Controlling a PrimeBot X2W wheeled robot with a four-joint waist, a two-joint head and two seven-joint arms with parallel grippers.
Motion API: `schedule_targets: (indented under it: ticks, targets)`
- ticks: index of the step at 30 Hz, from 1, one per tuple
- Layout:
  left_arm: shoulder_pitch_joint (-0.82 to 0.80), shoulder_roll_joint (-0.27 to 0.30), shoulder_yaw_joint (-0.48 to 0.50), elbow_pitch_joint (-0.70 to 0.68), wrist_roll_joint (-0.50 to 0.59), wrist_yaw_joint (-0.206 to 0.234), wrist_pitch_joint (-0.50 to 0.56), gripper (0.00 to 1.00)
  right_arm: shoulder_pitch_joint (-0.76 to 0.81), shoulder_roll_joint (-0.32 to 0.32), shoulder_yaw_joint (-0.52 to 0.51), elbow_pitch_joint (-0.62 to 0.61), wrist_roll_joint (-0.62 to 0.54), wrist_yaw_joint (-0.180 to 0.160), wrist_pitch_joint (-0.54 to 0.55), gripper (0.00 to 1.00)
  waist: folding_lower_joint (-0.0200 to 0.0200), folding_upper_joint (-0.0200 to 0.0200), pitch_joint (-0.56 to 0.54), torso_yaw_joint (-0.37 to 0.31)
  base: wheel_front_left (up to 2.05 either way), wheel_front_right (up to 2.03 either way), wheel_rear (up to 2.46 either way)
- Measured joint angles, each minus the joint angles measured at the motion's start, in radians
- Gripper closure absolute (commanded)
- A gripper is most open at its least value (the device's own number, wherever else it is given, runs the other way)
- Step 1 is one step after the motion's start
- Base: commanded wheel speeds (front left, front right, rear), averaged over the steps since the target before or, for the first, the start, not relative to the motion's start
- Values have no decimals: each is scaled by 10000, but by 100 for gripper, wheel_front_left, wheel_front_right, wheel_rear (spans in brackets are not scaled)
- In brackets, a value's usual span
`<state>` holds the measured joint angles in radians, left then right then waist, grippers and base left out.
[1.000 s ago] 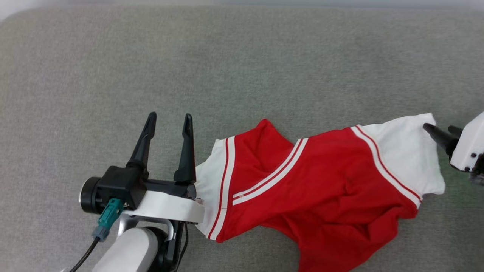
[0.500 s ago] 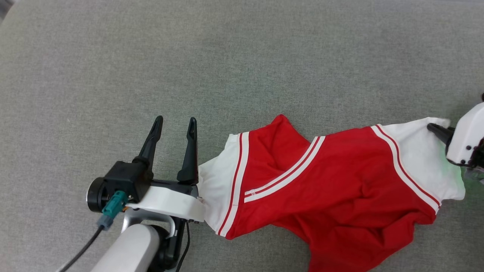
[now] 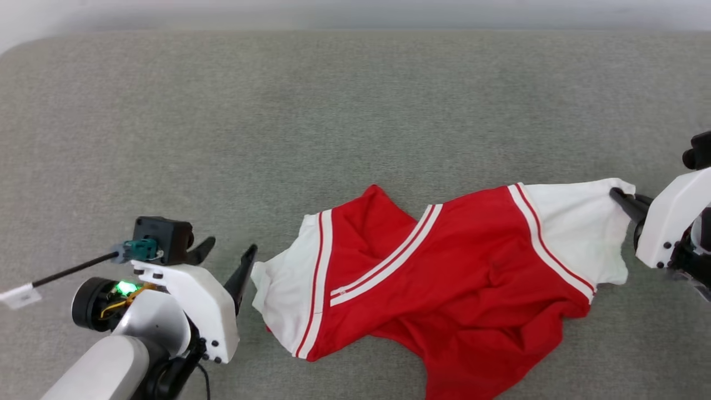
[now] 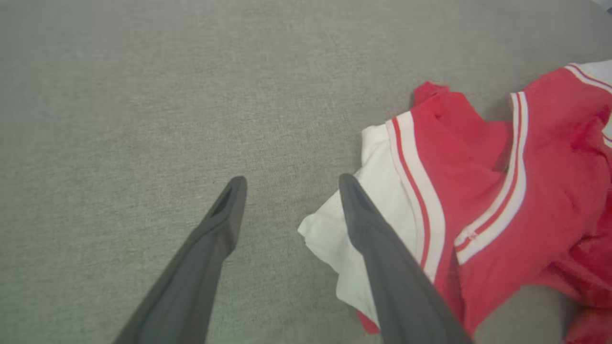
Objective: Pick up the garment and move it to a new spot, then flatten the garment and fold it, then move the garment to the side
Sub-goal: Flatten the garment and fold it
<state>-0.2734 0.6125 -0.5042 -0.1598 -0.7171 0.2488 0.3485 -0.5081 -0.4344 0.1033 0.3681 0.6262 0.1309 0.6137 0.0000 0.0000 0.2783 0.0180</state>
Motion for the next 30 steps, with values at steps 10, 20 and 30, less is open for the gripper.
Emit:
schedule_targets:
  ticks: [10, 20, 30]
  targets:
    - [143, 838, -353, -257, -869, -79, 2428, 0, 791, 537, -454, -1225, -280, 0, 267, 100, 0, 0, 372, -682, 0, 0, 0]
    - [-661, 986, -619, 792, -1043, -393, 3473, 42, 818, 761, -512, -1576, -376, 0, 428, 100, -1, 0, 918, -960, 0, 0, 0]
    - [-1021, 639, -483, 1373, -989, -554, 2853, 100, 925, 700, -612, -1921, -372, 2, 86, 100, 0, 0, 689, -921, 0, 0, 0]
